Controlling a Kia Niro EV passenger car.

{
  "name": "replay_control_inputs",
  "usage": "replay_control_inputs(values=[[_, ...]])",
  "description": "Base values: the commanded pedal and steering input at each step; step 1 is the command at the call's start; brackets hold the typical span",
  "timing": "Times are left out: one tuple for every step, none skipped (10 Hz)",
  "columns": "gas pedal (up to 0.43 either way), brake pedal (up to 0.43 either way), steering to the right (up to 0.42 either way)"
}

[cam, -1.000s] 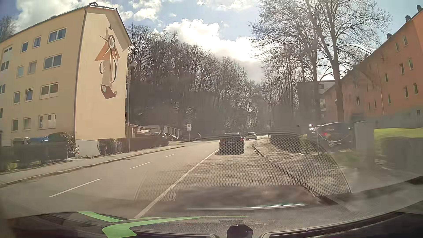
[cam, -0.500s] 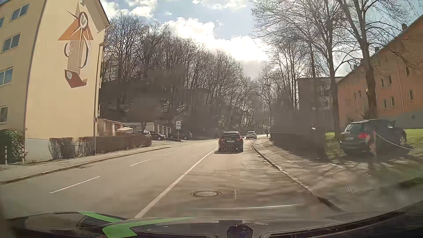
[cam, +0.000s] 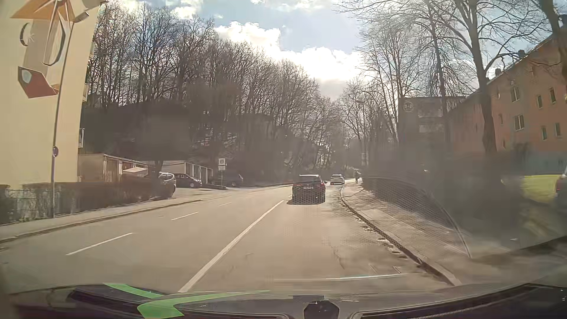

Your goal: Follow the waypoints while adhering to traffic rules and regulations

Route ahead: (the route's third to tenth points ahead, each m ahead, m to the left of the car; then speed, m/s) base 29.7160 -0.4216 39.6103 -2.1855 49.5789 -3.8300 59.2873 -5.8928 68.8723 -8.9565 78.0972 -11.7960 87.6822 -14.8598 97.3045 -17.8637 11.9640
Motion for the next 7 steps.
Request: replay_control_inputs(values=[[0.189, 0.0, 0.018], [0.189, 0.0, 0.018], [0.197, 0.0, 0.017], [0.197, 0.0, 0.017], [0.197, 0.0, 0.017], [0.209, 0.0, 0.017], [0.22, 0.0, 0.017]])
